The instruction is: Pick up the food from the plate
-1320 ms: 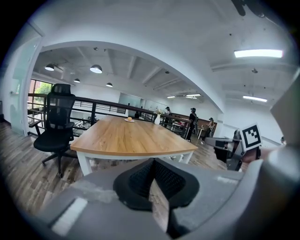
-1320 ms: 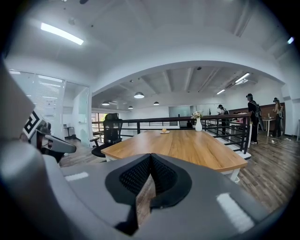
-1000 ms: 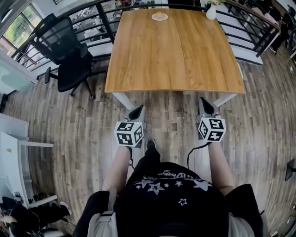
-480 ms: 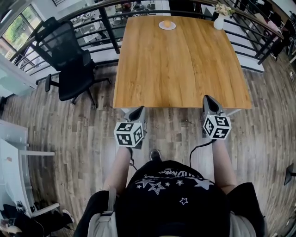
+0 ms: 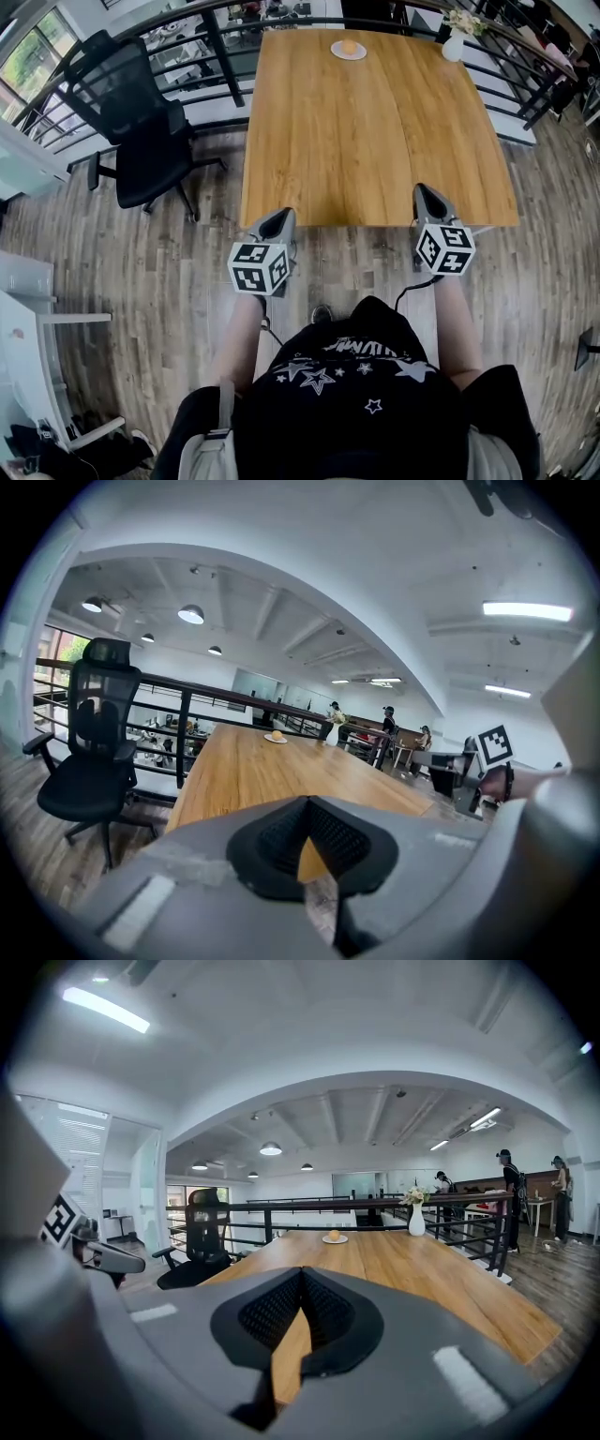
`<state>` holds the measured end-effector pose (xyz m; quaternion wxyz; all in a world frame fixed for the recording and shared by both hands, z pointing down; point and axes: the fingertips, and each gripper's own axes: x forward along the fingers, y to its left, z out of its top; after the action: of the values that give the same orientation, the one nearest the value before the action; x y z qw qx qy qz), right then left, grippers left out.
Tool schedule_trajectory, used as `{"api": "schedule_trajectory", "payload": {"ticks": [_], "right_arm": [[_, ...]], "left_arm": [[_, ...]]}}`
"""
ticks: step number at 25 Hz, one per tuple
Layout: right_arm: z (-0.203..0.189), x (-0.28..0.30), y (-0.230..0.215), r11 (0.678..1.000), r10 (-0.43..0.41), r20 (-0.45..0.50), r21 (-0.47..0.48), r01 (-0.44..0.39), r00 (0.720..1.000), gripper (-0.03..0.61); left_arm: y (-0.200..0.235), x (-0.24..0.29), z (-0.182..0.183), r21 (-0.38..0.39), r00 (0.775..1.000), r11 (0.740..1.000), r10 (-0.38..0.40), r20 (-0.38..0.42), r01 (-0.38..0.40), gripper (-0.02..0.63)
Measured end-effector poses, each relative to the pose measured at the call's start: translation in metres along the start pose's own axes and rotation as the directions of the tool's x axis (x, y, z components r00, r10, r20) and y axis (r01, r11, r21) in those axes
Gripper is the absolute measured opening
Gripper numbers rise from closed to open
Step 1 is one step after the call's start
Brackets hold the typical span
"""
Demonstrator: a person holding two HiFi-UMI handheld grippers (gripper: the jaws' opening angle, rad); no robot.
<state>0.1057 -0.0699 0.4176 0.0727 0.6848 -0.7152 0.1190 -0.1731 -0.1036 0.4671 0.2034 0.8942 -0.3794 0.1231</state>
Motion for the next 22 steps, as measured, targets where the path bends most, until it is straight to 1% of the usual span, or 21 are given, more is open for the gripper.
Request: {"api": "schedule_trajectory", "payload": {"ticks": [5,10,15,22], "right_arm": [[-0.006,0.015,-0.007,0.999,-0.008,-0.018,0.032,0.009,1.0,0.001],[-0.004,0.057,-0.01,0.998,0.025,-0.013,0.051,-0.024,1.0,0.0],[0.018,0.11,-0.03,0.997,0.045,0.0,0.062,-0.045,0.999,0.002],[0.06,0.168,-0.091,0.997,0.027,-0.002,0.069,-0.027,1.0,0.001]], "left_arm": [[0.008,0.011,-0.006,-0.023,1.0,1.0,-0.001,-0.017,0.001,0.0],[0.019,0.032,-0.004,-0.033,0.999,0.999,0.025,-0.031,-0.026,0.0],[0.043,0.069,0.022,-0.024,0.998,0.998,0.059,-0.028,-0.059,0.0],[0.055,0.143,0.078,-0.006,0.998,0.998,0.063,-0.006,-0.063,0.0]]}}
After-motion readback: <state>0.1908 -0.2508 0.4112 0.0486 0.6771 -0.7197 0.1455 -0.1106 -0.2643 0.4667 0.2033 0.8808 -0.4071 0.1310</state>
